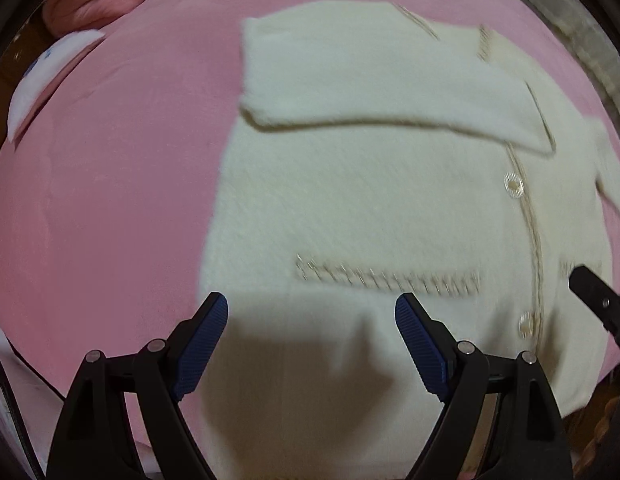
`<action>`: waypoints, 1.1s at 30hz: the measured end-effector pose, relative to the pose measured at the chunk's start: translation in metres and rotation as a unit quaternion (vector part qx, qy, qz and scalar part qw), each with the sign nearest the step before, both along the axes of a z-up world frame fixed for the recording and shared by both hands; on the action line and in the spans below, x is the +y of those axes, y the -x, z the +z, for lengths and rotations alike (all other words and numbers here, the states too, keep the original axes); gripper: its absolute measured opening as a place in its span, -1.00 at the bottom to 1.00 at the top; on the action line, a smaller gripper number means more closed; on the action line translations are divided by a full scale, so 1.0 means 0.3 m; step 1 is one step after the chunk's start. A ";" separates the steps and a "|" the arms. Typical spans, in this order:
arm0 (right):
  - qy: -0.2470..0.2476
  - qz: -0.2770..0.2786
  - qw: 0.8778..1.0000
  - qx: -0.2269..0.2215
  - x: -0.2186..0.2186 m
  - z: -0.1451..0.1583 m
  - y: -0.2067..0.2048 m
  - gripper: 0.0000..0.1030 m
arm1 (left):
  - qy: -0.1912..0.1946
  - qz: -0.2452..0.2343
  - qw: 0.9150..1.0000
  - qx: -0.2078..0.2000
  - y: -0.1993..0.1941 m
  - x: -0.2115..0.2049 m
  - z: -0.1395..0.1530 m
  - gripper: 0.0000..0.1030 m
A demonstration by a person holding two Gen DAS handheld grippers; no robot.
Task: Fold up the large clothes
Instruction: 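Open the right tool and lift it off the folded side, then reach the right tool to the other sleeve cuff and grasp it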
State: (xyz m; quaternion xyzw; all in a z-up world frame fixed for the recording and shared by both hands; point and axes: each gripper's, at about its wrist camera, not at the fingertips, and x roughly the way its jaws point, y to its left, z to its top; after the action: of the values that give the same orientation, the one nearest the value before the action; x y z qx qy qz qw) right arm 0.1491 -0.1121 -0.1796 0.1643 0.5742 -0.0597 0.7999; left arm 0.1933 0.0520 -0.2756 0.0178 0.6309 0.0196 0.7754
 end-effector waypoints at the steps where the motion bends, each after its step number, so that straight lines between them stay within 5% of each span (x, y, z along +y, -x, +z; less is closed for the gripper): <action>1: -0.002 0.001 1.000 0.003 -0.009 -0.008 0.010 0.54 | -0.012 -0.003 1.000 0.004 0.016 -0.020 0.001 0.64; 9: -0.038 0.000 0.999 0.023 -0.251 -0.061 0.130 0.54 | -0.044 0.007 0.998 0.054 0.109 -0.271 0.007 0.64; 13: -0.046 -0.008 0.998 0.047 -0.464 -0.069 0.158 0.54 | -0.022 0.005 0.997 0.080 0.143 -0.466 0.028 0.64; 24: -0.066 -0.034 0.995 0.070 -1.104 -0.026 0.202 0.55 | -0.016 -0.121 0.986 0.111 0.120 -1.219 0.056 0.64; 33: -0.077 -0.127 0.988 0.050 -1.566 -0.057 0.174 0.54 | -0.015 -0.201 0.976 0.078 0.041 -1.618 0.091 0.64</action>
State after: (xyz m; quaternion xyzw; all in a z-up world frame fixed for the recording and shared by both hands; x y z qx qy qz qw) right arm 0.0968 -0.5818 -0.1967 0.2939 0.5907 -0.1247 0.7411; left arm 0.1810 -0.4335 -0.2482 0.1570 0.6724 -0.1284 0.7118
